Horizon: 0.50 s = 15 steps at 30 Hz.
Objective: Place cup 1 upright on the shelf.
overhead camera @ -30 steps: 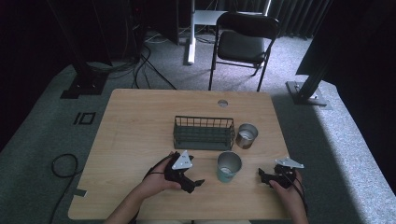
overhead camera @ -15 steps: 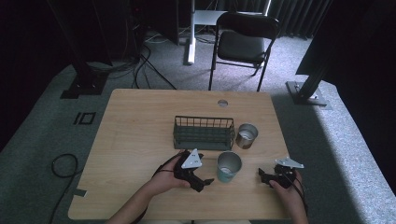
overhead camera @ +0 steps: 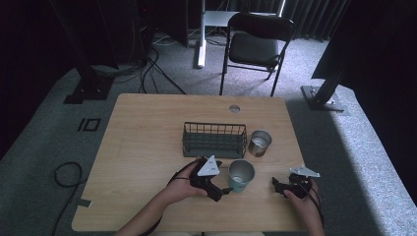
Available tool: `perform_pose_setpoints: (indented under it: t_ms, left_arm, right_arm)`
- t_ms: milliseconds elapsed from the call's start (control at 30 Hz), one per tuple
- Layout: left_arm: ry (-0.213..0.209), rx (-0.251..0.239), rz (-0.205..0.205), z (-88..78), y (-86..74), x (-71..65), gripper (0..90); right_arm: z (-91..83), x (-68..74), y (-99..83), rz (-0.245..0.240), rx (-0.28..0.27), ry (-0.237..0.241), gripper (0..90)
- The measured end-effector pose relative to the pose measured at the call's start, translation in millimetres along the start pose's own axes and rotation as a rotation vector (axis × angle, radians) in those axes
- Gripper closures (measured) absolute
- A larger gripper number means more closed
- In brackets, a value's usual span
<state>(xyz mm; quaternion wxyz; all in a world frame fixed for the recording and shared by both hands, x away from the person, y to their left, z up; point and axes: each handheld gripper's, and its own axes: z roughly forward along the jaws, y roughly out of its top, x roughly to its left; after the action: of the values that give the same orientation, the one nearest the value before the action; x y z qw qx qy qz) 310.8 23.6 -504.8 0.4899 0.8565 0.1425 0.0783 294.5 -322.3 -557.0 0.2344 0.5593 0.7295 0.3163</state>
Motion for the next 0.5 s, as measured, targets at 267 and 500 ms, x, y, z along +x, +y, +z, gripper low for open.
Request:
perform_pose_setpoints:
  t_ms: [267, 500]
  left_arm:
    - [-0.016, -0.01, 0.021, 12.0, 7.3, -4.2, 2.2]
    - [-0.011, -0.009, 0.035, 25.4, 12.2, -5.8, 2.2]
  right_arm:
    - [0.0, 0.0, 0.0, 0.0, 0.0, 0.0, 11.4]
    - [0.0, 0.0, 0.0, 0.0, 0.0, 0.0, 11.4]
